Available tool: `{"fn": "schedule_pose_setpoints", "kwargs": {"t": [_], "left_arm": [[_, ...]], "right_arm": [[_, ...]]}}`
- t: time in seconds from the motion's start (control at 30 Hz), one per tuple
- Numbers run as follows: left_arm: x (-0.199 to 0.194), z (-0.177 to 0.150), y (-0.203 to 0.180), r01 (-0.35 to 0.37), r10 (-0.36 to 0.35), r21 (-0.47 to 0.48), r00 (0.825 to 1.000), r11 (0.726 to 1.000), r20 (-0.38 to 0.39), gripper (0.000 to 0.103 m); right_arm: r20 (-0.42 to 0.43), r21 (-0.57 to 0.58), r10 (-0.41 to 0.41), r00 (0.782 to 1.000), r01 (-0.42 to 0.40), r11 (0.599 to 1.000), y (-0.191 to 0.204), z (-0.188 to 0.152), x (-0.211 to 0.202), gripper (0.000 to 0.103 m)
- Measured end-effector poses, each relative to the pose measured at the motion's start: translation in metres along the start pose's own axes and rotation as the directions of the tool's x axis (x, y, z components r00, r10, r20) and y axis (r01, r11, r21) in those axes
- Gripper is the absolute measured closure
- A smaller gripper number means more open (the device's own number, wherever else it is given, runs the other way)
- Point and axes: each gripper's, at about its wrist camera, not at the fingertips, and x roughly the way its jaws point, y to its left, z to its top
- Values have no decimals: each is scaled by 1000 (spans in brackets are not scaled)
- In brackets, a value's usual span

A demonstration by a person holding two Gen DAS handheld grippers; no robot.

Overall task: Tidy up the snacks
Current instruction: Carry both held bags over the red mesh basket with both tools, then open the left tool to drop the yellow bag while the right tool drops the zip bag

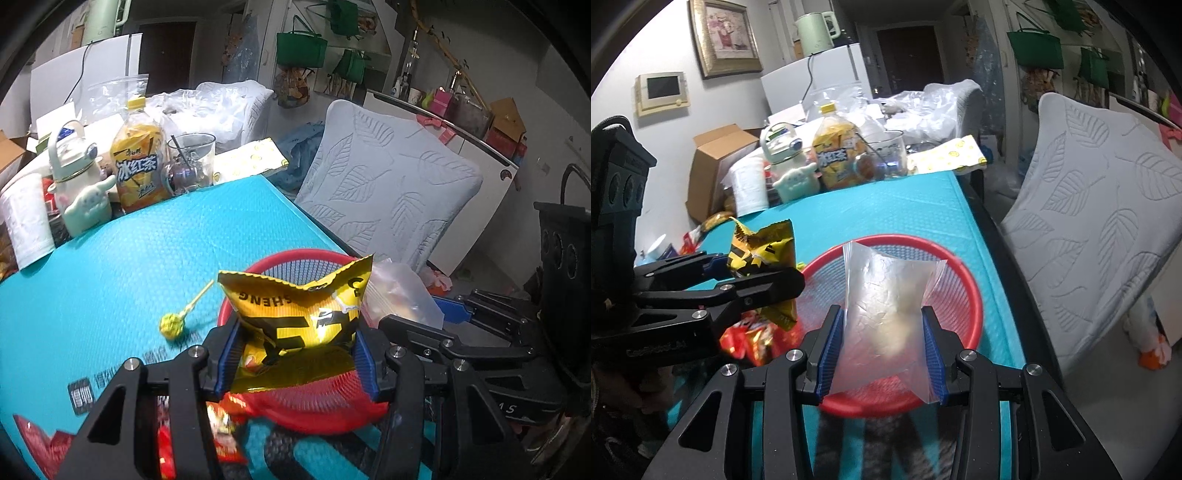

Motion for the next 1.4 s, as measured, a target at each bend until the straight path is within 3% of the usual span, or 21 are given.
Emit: {"fn": "schedule_pose_setpoints", "kwargs": {"t": [0.57, 0.73, 0.83, 0.93, 1.4], "left_arm": [[48, 5, 8, -30, 27, -29, 995, 999, -101, 51], [50, 6, 5, -70, 69, -6, 990, 998, -124, 49], [52, 6, 6, -77, 74, -18, 987, 997, -141, 41], [49, 6, 5, -97, 93, -22, 986, 995, -136, 31], [10, 7, -3, -74, 71, -36, 994, 997, -80, 30]], "right_arm": [[-47, -2, -33, 998, 33, 999, -19, 13, 39, 61], [-49, 8, -44, 998, 44, 999, -20, 11, 38, 53], [-50, 16, -55, 997, 56, 998, -21, 11, 36, 47], [-52, 18, -70, 996, 71, 997, -22, 10, 33, 46], [-15, 30, -116, 993, 116, 993, -19, 10, 7, 46]]}}
